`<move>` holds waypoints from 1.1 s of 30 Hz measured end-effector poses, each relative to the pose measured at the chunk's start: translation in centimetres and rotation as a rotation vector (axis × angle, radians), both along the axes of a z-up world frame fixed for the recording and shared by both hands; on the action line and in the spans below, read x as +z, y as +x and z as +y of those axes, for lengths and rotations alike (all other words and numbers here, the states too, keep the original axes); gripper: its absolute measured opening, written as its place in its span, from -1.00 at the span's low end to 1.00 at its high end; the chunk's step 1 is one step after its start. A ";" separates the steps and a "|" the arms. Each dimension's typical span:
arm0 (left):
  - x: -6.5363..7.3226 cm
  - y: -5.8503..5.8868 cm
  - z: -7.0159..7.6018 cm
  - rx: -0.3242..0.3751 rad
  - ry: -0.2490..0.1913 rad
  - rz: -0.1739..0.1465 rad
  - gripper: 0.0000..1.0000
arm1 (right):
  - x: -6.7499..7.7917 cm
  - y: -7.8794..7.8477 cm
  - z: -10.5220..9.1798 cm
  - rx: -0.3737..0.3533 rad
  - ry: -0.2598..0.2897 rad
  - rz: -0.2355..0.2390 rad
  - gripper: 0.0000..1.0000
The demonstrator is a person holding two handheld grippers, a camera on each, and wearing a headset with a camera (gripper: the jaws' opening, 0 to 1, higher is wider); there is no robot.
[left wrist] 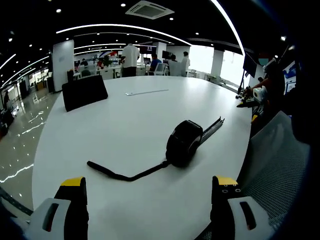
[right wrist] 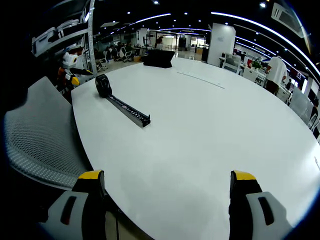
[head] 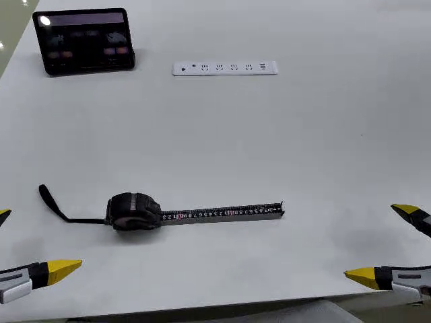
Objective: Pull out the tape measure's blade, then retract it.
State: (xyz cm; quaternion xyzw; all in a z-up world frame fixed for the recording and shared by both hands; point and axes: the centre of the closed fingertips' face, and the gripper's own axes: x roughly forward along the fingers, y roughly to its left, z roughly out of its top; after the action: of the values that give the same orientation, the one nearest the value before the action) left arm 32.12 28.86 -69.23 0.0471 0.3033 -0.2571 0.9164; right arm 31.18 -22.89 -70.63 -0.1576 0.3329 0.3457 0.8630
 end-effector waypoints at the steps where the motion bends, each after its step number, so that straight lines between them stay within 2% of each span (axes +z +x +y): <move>1: 0.0 0.1 0.1 0.002 0.002 0.001 1.00 | 0.1 0.0 -0.1 -0.002 0.003 -0.001 1.00; 8: 0.7 0.6 -0.4 -0.004 -0.003 -0.011 1.00 | 0.2 0.1 -0.1 0.006 -0.008 -0.003 1.00; 11: 1.5 1.3 -1.0 0.016 -0.007 -0.020 1.00 | 0.6 0.5 0.4 0.029 -0.015 -0.008 1.00; 13: 1.9 1.8 -1.4 0.054 0.001 -0.019 1.00 | 0.8 0.8 0.8 0.046 -0.019 -0.009 1.00; 15: 2.4 2.5 -2.7 0.095 -0.042 -0.010 1.00 | 0.9 1.2 1.5 0.086 -0.038 -0.014 1.00; 16: 2.5 2.7 -3.5 0.106 -0.039 0.000 1.00 | 1.1 1.5 2.0 0.103 -0.036 -0.015 1.00; 19: 2.7 3.2 -5.4 0.122 -0.058 -0.002 1.00 | 1.3 2.2 2.9 0.140 -0.054 -0.019 1.00; 21: 2.3 3.7 -6.3 0.132 -0.050 0.000 1.00 | 1.3 2.6 3.5 0.163 -0.054 -0.014 1.00; 23: 2.3 4.1 -7.1 0.141 -0.056 -0.002 1.00 | 1.2 2.8 4.1 0.189 -0.061 -0.013 1.00; 24: 2.2 4.4 -7.4 0.170 -0.064 0.003 1.00 | 1.1 3.0 4.5 0.204 -0.067 -0.013 1.00; 28: 2.4 5.1 -8.8 0.196 -0.047 0.006 1.00 | 0.8 3.1 6.0 0.256 -0.068 0.000 0.99; 29: 2.1 5.2 -9.0 0.226 -0.042 0.025 1.00 | 0.7 3.1 6.3 0.270 -0.070 0.005 0.98; 31: 1.9 5.3 -9.7 0.269 -0.057 0.027 1.00 | 0.5 3.2 6.8 0.296 -0.078 0.011 0.97; 32: 1.7 5.2 -9.6 0.310 -0.051 0.027 1.00 | 0.4 3.3 6.9 0.302 -0.081 0.013 0.96; 33: 1.7 5.3 -9.6 0.326 -0.032 0.013 1.00 | 0.4 3.6 7.1 0.303 -0.081 0.016 0.95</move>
State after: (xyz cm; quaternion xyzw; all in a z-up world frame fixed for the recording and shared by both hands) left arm 37.38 19.26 -67.56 -0.0192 0.3085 -0.1099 0.9447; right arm 34.74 -15.83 -70.19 -0.2380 0.3258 0.4597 0.7911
